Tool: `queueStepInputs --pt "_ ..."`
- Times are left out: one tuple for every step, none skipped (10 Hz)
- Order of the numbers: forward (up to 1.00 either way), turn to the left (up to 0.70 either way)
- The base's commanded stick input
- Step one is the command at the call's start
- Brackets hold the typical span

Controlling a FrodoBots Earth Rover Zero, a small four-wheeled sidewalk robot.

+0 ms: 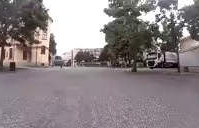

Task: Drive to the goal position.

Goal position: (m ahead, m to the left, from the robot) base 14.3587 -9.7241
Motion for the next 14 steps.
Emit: queueStepInputs --pt "0.60 0.00" --pt "0.60 0.00" --pt "0.60 0.00" --pt "0.60 0.00" --pt "0.60 0.00" --pt "0.60 0.00" --pt "0.60 0.00" --pt "0.60 0.00" --pt "0.60 0.00" --pt "0.60 0.00" --pt "0.60 0.00" --pt "0.60 0.00" --pt "0.60 0.00" --pt "0.60 0.00"
